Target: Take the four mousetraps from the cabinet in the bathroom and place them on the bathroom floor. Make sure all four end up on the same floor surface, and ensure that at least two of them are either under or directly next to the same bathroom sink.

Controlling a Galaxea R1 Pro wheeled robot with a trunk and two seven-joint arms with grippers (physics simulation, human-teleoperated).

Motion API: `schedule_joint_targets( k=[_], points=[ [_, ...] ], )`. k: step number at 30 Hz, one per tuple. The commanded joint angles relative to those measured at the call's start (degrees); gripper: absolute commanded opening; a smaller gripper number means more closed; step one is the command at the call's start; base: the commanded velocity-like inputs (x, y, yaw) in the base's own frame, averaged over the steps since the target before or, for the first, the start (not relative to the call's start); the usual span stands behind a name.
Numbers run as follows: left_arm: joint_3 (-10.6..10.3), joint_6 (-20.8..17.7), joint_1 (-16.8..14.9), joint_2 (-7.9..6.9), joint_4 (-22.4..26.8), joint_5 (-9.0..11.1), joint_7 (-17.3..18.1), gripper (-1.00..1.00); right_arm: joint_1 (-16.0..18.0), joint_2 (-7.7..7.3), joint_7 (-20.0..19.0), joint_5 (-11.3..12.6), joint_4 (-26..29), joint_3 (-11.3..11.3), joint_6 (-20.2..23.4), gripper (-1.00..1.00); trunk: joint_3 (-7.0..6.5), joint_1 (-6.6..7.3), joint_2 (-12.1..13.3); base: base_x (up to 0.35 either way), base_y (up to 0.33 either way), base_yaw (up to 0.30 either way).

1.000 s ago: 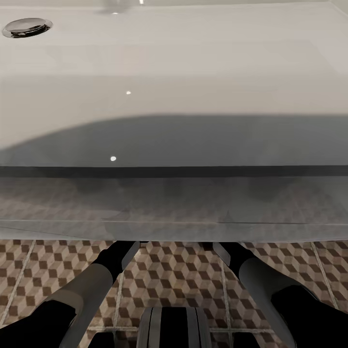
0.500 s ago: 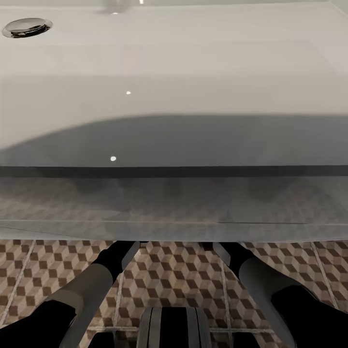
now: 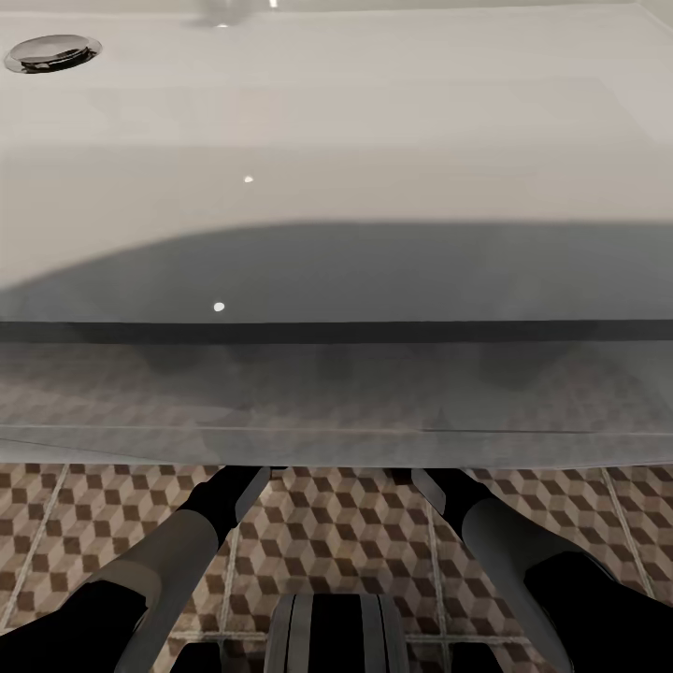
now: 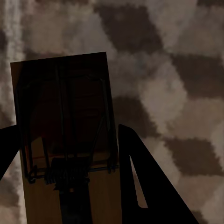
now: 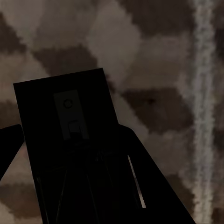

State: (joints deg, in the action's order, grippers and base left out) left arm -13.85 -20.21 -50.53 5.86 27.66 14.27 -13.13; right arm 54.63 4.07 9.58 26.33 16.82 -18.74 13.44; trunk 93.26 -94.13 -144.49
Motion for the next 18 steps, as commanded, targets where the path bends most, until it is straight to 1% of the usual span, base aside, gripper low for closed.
schedule_joint_targets(
  k=[1, 18],
  points=[
    [-0.4, -0.3, -1.6, -0.06, 0.1, 0.6, -0.5, -1.00, 4.3, -0.03, 0.4, 0.4, 0.1, -0.6, 0.3, -1.00, 0.02, 0.02, 0.0, 0.000, 0.000, 0.000],
    [-0.4, -0.3, -1.6, -0.06, 0.1, 0.6, -0.5, -1.00, 4.3, -0.03, 0.4, 0.5, 0.1, -0.5, 0.3, -1.00, 0.02, 0.02, 0.0, 0.000, 0.000, 0.000]
  ],
)
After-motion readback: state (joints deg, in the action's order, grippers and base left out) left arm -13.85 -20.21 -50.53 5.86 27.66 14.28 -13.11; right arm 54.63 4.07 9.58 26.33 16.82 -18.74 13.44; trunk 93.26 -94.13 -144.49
